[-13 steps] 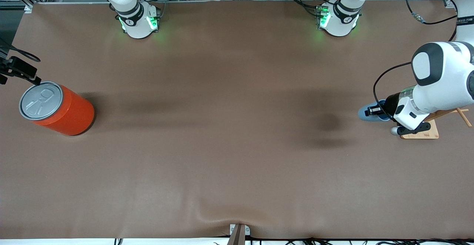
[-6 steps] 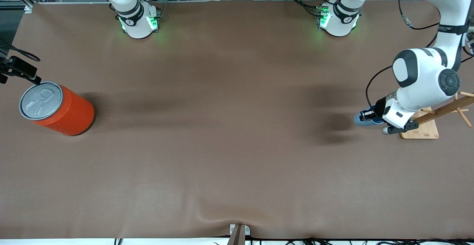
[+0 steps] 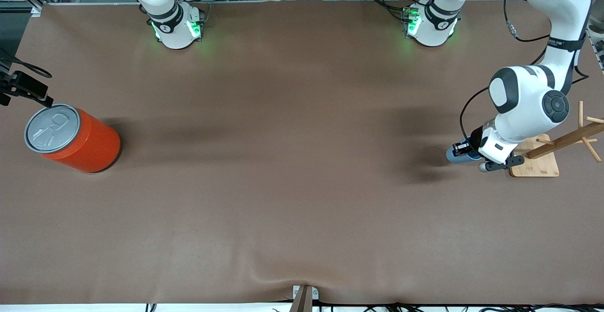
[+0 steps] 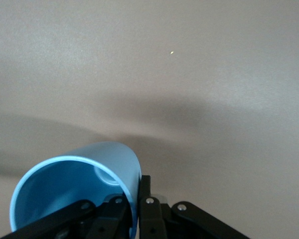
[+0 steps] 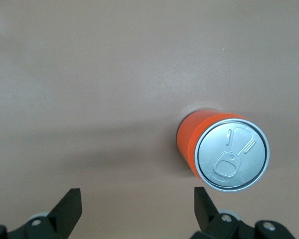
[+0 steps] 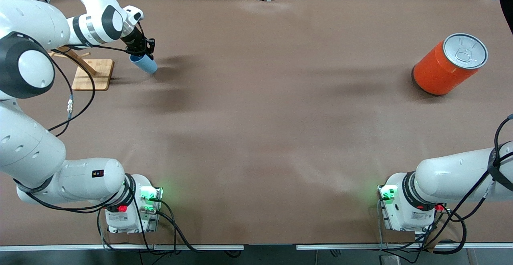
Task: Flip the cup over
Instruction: 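Rotate the blue cup upright and lower it beside the wooden stand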
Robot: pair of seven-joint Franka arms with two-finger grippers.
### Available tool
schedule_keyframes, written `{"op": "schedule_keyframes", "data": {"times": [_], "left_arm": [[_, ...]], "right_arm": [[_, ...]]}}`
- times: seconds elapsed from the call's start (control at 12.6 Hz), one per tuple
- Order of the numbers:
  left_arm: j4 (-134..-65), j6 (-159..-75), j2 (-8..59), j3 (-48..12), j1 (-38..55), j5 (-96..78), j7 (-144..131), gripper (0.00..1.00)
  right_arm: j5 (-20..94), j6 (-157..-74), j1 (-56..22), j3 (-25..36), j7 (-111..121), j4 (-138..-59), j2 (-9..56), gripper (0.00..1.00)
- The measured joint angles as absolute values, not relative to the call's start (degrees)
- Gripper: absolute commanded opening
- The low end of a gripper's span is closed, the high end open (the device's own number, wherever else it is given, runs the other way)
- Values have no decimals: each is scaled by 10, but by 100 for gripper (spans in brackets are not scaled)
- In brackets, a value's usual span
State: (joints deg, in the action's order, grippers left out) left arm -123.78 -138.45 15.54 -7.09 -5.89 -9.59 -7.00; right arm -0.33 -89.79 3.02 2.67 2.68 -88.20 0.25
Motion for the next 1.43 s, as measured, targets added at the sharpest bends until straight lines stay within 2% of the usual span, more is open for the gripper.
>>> {"op": "schedule_keyframes", "data": {"times": [0.56, 0.95, 1.27, 1.35, 1.43], "left_arm": [[-1241, -1397, 160, -72, -56, -53, -125, 0], [-1245, -1402, 175, -75, -44, 45, -246, 0], [-1259, -1454, 178, -75, -41, 49, -258, 0], [-1265, -1466, 181, -75, -41, 49, -258, 26], [-1267, -1471, 182, -75, -41, 49, -259, 82]], "right_arm": [[-3, -899, 32, 27, 27, -882, 3, 100], [-3, -899, 32, 27, 27, -882, 3, 100], [-3, -898, 32, 27, 27, -882, 3, 100], [-3, -898, 32, 27, 27, -882, 3, 100], [-3, -898, 32, 27, 27, -882, 3, 100]]}}
